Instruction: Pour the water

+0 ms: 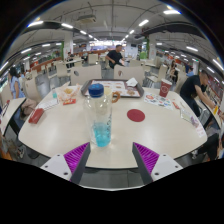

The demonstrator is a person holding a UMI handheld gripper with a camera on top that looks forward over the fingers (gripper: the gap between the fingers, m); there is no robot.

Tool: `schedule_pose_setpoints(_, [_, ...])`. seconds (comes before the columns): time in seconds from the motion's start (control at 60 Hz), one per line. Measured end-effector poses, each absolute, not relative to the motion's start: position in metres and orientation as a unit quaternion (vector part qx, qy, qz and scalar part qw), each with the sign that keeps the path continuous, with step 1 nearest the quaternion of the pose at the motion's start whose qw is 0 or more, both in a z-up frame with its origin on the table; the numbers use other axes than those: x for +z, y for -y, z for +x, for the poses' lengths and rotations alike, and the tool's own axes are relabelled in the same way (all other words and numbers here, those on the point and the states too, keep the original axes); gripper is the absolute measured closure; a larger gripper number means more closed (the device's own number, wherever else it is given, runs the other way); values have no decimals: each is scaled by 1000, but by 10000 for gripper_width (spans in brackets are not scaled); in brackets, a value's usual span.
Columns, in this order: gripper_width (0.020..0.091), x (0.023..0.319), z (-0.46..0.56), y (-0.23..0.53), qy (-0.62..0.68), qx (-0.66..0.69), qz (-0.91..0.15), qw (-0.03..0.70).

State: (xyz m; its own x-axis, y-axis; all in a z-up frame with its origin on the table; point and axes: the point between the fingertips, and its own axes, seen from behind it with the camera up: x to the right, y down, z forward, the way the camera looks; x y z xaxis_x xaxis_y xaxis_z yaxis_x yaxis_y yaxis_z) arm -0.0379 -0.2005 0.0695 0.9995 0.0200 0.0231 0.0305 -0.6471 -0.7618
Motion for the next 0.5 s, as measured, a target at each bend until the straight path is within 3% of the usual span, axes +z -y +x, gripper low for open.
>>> schedule_pose_setpoints(0.233, [249, 70, -73, 129, 5, 2, -879, 477])
schedule_pose_setpoints(0.3, [278, 66, -75, 112, 3, 3, -873, 488])
schedule_pose_setpoints(0.367, [396, 59, -75, 101, -3, -2, -872, 489])
schedule_pose_setpoints(0.4, [524, 54, -74, 98, -3, -3, -872, 490])
schedule_pose_setpoints(0.5, [597, 55, -75, 93, -3, -4, -866, 500])
